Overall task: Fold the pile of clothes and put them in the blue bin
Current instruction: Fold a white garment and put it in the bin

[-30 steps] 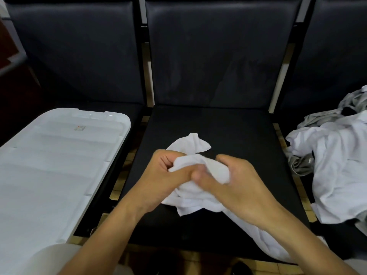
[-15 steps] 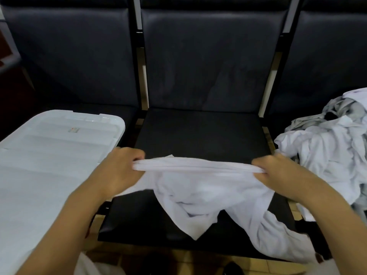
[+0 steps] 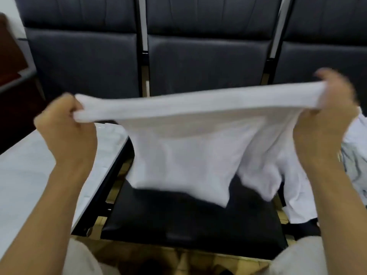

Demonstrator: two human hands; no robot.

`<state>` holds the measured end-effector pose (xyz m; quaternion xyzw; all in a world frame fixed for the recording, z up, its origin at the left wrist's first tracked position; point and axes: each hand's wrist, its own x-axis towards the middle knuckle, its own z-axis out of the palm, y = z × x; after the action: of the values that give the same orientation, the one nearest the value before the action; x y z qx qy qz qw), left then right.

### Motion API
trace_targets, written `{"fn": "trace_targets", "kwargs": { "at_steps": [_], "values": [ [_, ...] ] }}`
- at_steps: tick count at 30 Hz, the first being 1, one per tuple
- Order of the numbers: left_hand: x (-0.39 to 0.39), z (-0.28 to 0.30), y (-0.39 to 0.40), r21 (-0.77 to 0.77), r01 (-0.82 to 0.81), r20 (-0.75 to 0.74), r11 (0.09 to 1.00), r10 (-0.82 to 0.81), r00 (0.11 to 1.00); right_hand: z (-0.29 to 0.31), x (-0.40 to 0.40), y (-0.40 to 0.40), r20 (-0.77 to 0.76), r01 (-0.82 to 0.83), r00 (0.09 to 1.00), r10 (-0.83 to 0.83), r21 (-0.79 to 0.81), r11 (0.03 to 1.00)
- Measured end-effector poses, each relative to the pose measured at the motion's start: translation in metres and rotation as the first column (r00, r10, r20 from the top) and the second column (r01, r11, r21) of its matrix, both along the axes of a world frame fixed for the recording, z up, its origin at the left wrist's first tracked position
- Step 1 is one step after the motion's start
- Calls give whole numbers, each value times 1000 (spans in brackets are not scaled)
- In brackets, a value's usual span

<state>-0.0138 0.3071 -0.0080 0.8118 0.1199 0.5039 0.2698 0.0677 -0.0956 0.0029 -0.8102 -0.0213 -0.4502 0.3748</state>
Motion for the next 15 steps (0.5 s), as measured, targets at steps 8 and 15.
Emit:
{"fn": "trace_targets", "kwargs": {
  "at_steps": [8, 15],
  "values": [
    [-33, -47, 13, 337, 172, -383, 926, -32, 923, -25, -34, -2, -294, -245, 939, 179, -203, 948],
    [-44, -83, 8, -44, 425, -903, 904, 147, -405, -109, -62, -8, -960, -684, -193, 205, 281, 673]
  ]
}}
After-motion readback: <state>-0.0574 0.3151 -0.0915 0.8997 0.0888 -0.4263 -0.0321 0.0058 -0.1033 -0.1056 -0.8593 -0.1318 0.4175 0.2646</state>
